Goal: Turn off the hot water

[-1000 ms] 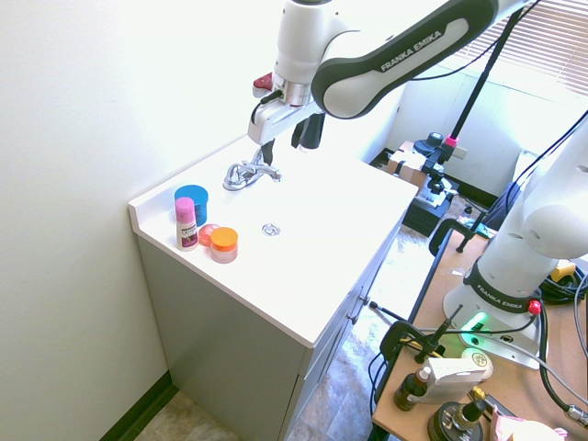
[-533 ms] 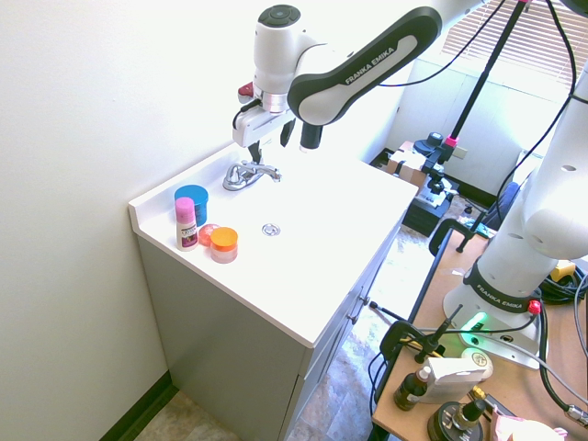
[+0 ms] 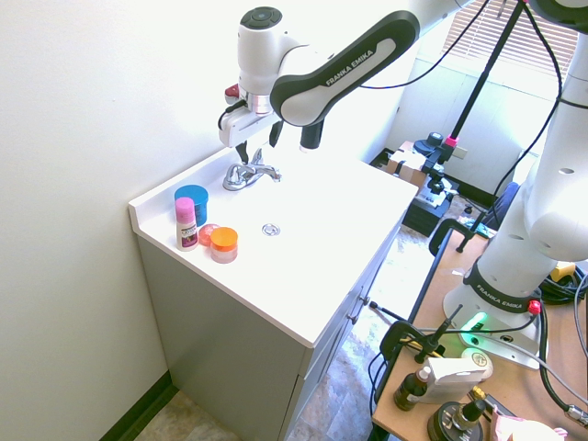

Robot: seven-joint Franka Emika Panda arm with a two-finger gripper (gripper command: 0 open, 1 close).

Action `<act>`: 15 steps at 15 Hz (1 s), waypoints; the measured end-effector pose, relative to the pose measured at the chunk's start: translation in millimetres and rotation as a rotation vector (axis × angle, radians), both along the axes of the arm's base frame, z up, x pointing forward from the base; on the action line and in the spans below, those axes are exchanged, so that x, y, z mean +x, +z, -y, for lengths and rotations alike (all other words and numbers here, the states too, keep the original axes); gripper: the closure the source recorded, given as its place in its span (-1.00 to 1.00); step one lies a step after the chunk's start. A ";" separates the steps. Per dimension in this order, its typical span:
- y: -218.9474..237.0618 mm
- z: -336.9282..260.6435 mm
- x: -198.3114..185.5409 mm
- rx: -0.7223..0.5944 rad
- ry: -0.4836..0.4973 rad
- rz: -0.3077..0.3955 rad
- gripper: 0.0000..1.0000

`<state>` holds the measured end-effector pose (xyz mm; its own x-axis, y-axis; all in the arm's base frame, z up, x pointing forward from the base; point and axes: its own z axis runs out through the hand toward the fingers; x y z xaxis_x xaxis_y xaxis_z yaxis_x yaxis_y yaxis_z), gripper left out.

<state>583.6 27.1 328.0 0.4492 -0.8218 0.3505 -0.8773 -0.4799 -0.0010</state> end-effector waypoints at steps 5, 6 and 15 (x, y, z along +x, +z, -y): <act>-14.0 -4.6 -4.7 0.006 0.002 -0.041 -1.00; -14.2 -7.8 -4.9 0.016 0.003 -0.044 -1.00; -6.0 -46.4 15.1 0.075 0.015 -0.058 -1.00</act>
<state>598.7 73.5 322.0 0.4795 -0.8377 0.2613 -0.8695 -0.4937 0.0129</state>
